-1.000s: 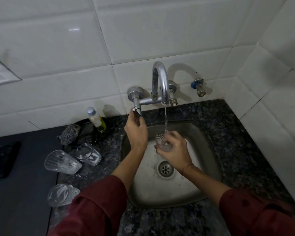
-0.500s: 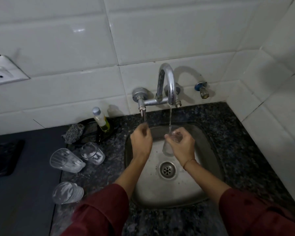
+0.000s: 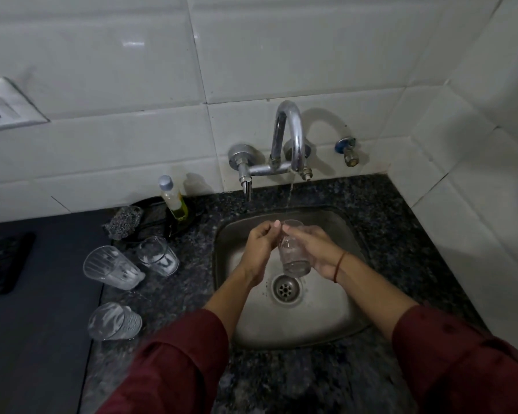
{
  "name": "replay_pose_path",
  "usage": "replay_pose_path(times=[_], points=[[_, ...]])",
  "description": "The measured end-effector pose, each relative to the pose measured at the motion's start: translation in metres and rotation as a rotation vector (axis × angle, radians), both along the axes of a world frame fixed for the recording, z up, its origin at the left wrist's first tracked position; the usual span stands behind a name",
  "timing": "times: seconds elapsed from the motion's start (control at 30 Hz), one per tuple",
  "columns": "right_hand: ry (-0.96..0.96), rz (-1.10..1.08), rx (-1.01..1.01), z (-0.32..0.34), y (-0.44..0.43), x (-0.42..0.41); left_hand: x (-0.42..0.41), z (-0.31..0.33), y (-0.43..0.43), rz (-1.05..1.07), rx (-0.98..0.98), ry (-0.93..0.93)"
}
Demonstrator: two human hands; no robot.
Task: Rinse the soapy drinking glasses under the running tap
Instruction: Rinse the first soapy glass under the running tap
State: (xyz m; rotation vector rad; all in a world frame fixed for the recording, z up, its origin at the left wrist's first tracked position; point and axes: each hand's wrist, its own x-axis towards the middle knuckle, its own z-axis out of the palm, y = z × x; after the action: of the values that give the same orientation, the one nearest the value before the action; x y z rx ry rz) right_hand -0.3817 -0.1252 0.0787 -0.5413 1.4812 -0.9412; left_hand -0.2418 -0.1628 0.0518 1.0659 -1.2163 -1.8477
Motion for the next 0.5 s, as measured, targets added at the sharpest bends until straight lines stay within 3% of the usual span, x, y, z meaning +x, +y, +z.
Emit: replay_pose_path(times=[0.23, 0.5], points=[[0.168, -0.026, -0.027, 0.015, 0.016, 0.011, 0.005, 0.001, 0.002, 0.054, 0.228, -0.030], [0.677, -0.019, -0.302, 0.034, 0.034, 0.033, 0.001, 0.017, 0.000, 0.068, 0.341, -0.107]])
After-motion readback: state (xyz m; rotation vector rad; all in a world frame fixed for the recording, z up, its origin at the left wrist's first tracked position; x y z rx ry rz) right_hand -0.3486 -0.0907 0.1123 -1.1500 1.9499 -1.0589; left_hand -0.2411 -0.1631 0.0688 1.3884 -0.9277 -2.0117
